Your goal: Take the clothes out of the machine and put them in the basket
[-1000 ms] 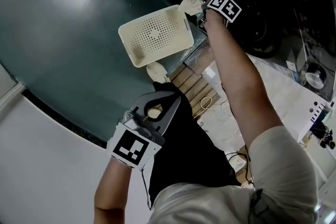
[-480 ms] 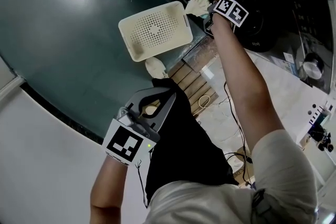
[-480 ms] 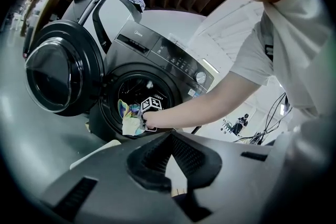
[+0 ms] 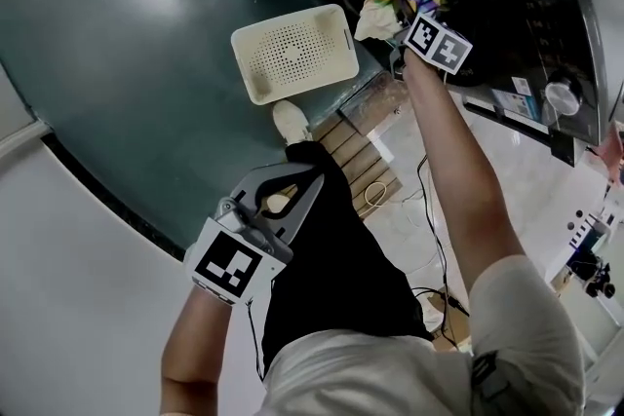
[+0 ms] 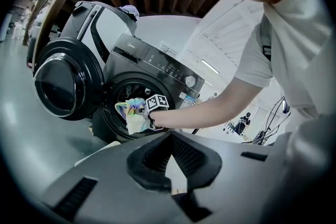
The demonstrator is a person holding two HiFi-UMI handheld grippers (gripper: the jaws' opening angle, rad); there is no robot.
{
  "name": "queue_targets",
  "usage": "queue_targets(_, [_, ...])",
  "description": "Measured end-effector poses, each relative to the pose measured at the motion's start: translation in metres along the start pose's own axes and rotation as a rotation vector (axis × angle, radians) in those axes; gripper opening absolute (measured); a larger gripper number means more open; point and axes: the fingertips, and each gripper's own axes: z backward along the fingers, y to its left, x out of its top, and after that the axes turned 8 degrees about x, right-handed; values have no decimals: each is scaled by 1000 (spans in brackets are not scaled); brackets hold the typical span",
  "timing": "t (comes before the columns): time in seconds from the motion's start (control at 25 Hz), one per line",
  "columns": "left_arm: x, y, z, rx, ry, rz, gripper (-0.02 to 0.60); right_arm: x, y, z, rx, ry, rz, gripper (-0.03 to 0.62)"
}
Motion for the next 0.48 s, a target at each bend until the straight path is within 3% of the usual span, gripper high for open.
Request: queue_targets(0.48, [-10, -42, 60, 39, -54, -9, -3, 18, 103, 97, 207, 21, 209, 150])
